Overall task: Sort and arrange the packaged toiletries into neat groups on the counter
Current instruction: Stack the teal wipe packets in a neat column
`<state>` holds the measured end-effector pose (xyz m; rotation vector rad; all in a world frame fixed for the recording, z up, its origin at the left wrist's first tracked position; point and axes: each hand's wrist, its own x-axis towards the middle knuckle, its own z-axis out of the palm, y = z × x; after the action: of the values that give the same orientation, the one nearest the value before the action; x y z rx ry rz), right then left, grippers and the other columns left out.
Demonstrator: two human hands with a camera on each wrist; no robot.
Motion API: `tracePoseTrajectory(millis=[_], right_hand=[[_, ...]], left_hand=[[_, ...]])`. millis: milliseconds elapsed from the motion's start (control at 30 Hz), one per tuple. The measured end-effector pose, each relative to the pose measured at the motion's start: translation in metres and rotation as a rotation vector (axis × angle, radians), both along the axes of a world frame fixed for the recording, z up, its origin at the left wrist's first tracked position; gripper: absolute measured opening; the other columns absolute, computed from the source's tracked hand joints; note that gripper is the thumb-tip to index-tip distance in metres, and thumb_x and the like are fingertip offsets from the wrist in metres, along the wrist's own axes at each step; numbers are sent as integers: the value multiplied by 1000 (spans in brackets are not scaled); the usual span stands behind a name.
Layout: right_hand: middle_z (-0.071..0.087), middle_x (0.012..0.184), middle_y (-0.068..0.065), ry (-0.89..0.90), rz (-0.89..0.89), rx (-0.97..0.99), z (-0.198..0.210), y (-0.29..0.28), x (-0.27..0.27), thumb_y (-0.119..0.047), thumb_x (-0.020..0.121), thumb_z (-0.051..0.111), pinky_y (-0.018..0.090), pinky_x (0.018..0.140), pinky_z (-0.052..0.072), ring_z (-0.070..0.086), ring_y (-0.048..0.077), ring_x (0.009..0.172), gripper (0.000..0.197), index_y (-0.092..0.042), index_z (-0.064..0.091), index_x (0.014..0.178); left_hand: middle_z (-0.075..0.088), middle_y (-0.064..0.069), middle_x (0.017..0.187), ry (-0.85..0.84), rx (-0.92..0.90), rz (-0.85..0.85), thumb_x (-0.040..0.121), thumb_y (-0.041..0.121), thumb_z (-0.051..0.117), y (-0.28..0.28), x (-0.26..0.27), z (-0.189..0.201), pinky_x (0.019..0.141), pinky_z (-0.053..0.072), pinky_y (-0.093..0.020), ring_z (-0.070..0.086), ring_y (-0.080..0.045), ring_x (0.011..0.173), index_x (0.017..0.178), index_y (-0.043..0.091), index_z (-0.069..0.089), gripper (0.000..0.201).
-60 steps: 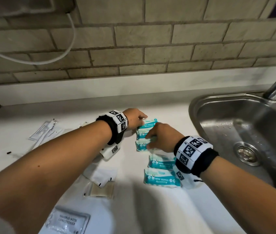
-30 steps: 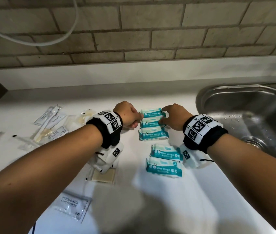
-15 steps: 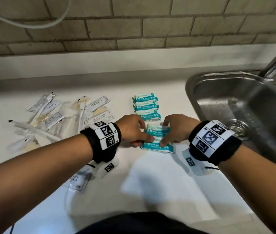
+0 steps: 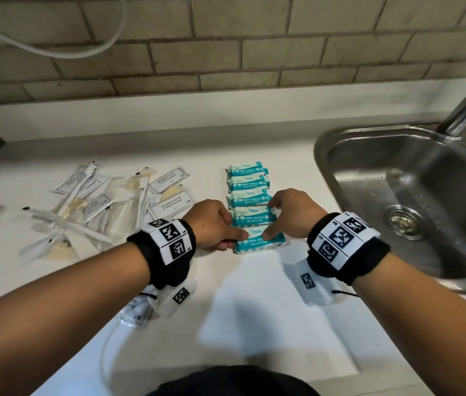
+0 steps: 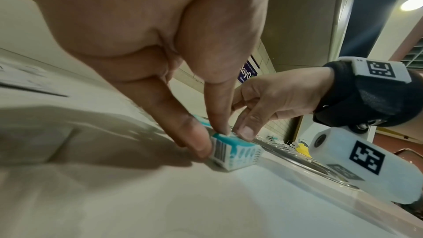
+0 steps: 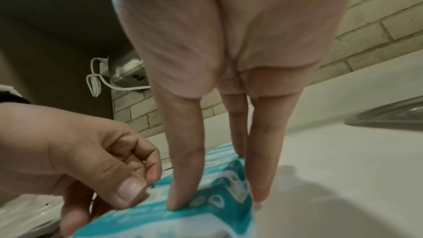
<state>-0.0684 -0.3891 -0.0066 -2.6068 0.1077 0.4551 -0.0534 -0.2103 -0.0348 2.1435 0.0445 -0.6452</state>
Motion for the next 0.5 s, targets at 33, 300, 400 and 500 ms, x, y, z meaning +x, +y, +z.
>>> tracePoseTrajectory(millis=[33, 300, 400, 500], right_hand=[[60, 121, 4, 1, -8, 12, -1, 0, 1, -17, 65, 88, 22, 81, 45, 56, 18, 102, 65, -8, 59, 123], [59, 121, 3, -2, -25, 37, -2, -4, 13, -18, 66, 88, 21, 81, 47, 53, 14, 96, 64, -10, 59, 123], [59, 121, 3, 2, -19, 31, -2, -3, 17, -17, 67, 87, 22, 82, 47, 53, 14, 97, 64, -10, 58, 124], [59, 120, 2, 8, 10, -2, -1, -3, 18, -19, 69, 86, 21, 78, 45, 52, 13, 95, 63, -11, 57, 124]], left_hand=[[75, -6, 70, -5, 1, 1, 70, 24, 86, 0, 2, 0, 53, 56, -25, 68, -14, 53, 100, 6, 56, 46], [73, -8, 76, -2, -68, 53, 67, 19, 88, -3, 13, -2, 68, 62, -36, 75, -25, 71, 94, 10, 52, 45], [74, -9, 79, -5, -65, 57, 67, 19, 88, -4, 17, -3, 67, 62, -36, 75, -25, 72, 93, 11, 50, 47], [74, -10, 78, 14, -48, 31, 66, 21, 88, -2, 19, -3, 68, 62, -39, 75, -25, 69, 93, 12, 50, 48]])
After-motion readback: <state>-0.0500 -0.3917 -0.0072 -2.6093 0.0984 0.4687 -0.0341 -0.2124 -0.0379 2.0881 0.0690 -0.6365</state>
